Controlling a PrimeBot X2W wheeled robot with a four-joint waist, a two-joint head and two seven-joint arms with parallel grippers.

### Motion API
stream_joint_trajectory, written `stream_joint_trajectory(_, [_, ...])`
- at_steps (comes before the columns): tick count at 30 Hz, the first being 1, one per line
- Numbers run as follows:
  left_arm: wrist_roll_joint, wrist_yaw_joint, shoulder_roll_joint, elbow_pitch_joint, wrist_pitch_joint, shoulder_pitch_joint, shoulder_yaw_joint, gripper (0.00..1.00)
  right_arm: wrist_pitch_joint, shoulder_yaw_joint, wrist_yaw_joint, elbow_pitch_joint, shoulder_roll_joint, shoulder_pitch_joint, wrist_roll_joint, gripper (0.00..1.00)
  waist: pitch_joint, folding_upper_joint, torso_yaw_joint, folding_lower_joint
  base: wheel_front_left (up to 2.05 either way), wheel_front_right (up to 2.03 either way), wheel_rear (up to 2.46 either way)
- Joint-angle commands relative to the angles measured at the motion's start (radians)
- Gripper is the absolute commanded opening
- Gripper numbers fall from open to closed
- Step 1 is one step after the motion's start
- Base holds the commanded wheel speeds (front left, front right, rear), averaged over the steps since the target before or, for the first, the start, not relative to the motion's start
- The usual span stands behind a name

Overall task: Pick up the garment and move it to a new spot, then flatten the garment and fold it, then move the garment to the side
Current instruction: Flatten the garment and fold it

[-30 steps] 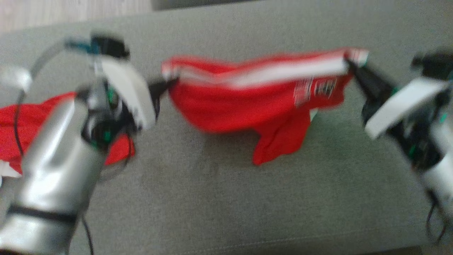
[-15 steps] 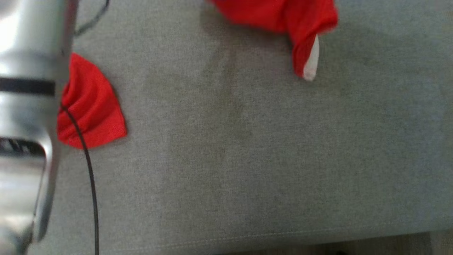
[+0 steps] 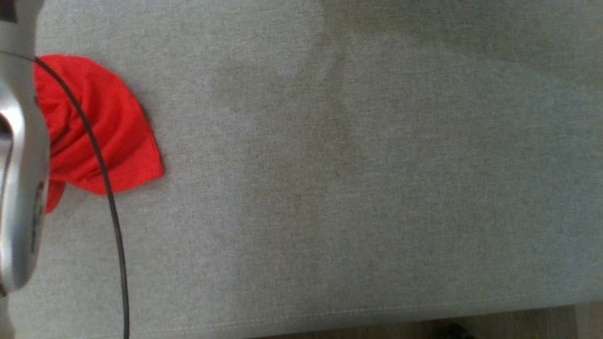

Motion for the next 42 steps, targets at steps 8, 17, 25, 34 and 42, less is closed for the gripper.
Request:
stream_joint_trajectory(8, [-0.025,-0.023,0.03,-0.035,0.059,0.186,-0.135,0.0,0.057,0.186,-0.001,-0.084,-0.104,0.199,0.131,0.0,-0.039,0.0,0.008,0.0,0.0,0.0,0.0])
stream_joint_trajectory(17, [-0.189,-0.023,0.179,-0.3,0.211,0.578,-0.368,0.0,0.194,0.369,-0.001,-0.231,-0.264,0.467,0.233,0.0,-0.187,0.0,0.011,0.0,0.0,0.0,0.0])
stream_joint_trajectory(25, [-0.382,-0.023,0.318,-0.543,0.419,0.841,-0.463,0.0,0.394,0.39,-0.001,-0.345,-0.34,0.69,0.238,0.0,-0.343,0.0,-0.005,0.0,0.0,0.0,0.0])
stream_joint_trajectory(34, [-0.555,0.027,0.459,-0.851,0.605,1.054,-0.49,0.0,0.564,0.391,-0.001,-0.502,-0.473,0.879,0.326,0.0,-0.431,0.0,0.001,0.0,0.0,0.0,0.0])
stream_joint_trajectory(42, [-0.678,0.134,0.528,-1.041,0.654,1.097,-0.422,0.0,0.554,0.338,-0.001,-0.541,-0.523,0.866,0.394,0.0,-0.39,0.0,0.042,0.0,0.0,0.0,0.0])
